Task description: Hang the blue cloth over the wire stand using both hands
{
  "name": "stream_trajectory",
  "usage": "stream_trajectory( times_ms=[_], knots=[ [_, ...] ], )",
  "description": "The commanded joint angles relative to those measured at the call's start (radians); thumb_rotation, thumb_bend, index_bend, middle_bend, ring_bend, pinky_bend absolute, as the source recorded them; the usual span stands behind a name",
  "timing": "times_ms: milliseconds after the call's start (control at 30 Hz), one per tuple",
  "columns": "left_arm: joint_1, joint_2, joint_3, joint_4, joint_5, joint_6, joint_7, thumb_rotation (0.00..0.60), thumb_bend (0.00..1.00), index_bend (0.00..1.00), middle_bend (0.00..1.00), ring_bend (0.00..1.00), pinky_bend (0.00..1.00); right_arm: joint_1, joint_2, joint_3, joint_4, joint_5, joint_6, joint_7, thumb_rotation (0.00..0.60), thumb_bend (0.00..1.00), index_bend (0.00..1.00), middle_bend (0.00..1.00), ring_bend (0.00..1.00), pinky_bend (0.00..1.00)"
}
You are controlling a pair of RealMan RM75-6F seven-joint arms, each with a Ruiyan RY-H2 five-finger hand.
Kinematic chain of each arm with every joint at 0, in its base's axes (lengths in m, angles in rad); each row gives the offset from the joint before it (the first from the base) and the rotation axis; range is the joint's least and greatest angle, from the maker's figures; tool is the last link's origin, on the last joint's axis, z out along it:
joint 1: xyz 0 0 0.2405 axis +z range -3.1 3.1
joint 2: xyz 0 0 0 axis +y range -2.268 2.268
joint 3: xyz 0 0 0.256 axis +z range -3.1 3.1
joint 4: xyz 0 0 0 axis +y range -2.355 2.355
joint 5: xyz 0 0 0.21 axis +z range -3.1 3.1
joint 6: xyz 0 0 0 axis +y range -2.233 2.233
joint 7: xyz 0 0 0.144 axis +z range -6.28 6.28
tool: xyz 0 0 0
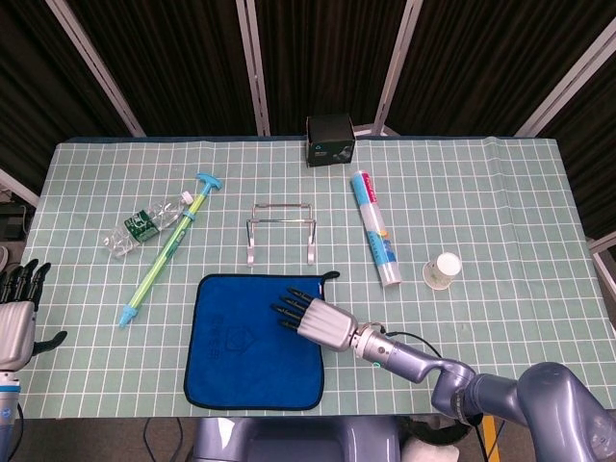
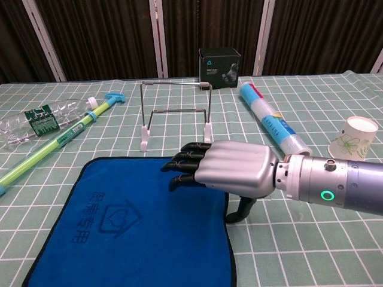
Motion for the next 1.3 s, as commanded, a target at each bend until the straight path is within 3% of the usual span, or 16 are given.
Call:
stream_trajectory(
  times_ms=[33, 233, 367, 467, 533, 600, 833, 933, 1067, 1200, 1300],
  knots=[
    [0.0, 0.0, 0.0, 0.0, -0.001, -0.001, 0.0, 0.6, 0.0, 0.0, 0.0, 0.0, 0.0, 0.003, 0.001, -0.003, -0.002, 0.003, 0.006, 0.004, 0.6, 0.12, 0.21, 0.0, 0.0, 0.0],
    [-0.002, 0.0, 0.002, -0.001, -0.001, -0.001, 0.0, 0.6, 0.0, 0.0, 0.0, 0.0, 0.0, 0.006, 0.002, -0.013, -0.011, 0.014, 0.013, 0.017, 0.6, 0.28, 0.26, 0.0, 0.0, 0.0],
    [-0.001, 0.001, 0.003, -0.002, 0.0, 0.0, -0.002, 0.6, 0.0, 0.0, 0.0, 0.0, 0.0, 0.005, -0.001, -0.018, -0.011, 0.019, 0.02, 0.025, 0.6, 0.33, 0.3, 0.0, 0.0, 0.0],
    [-0.002, 0.001, 0.003, -0.001, 0.0, -0.001, -0.002, 0.6, 0.0, 0.0, 0.0, 0.0, 0.0, 0.005, -0.004, -0.023, -0.007, 0.022, 0.025, 0.029, 0.6, 0.34, 0.37, 0.0, 0.0, 0.0],
    [-0.002, 0.001, 0.004, -0.001, -0.001, -0.002, -0.003, 0.6, 0.0, 0.0, 0.0, 0.0, 0.0, 0.003, -0.004, -0.024, -0.01, 0.031, 0.022, 0.031, 0.6, 0.36, 0.53, 0.0, 0.0, 0.0],
    [-0.003, 0.0, 0.004, 0.0, -0.001, -0.003, -0.002, 0.6, 0.0, 0.0, 0.0, 0.0, 0.0, 0.002, -0.004, -0.025, -0.012, 0.036, 0.023, 0.036, 0.6, 0.37, 0.62, 0.0, 0.0, 0.0],
    [-0.018, -0.008, 0.008, 0.018, 0.014, -0.022, -0.004, 0.6, 0.0, 0.0, 0.0, 0.0, 0.0, 0.0, -0.002, -0.034, -0.015, 0.043, 0.034, 0.049, 0.6, 0.42, 0.63, 0.0, 0.0, 0.0],
    [-0.062, -0.021, 0.026, 0.077, 0.097, -0.074, -0.042, 0.6, 0.0, 0.0, 0.0, 0.0, 0.0, 0.001, 0.004, -0.036, -0.028, 0.045, 0.034, 0.046, 0.6, 0.42, 0.64, 0.0, 0.0, 0.0],
    [-0.146, -0.06, 0.061, 0.234, 0.287, -0.125, -0.139, 0.6, 0.0, 0.02, 0.0, 0.0, 0.0, 0.002, 0.013, -0.033, -0.048, 0.051, 0.033, 0.03, 0.6, 0.42, 0.65, 0.0, 0.0, 0.0],
    [-0.243, -0.122, 0.098, 0.388, 0.465, -0.152, -0.233, 0.6, 0.0, 0.22, 0.0, 0.0, 0.0, 0.001, 0.021, -0.025, -0.075, 0.063, 0.033, 0.012, 0.6, 0.43, 0.66, 0.0, 0.0, 0.0],
    [-0.278, -0.162, 0.114, 0.469, 0.527, -0.145, -0.269, 0.6, 0.0, 0.3, 0.0, 0.0, 0.0, 0.0, 0.026, -0.02, -0.092, 0.072, 0.028, -0.004, 0.6, 0.43, 0.67, 0.0, 0.0, 0.0]
  ],
)
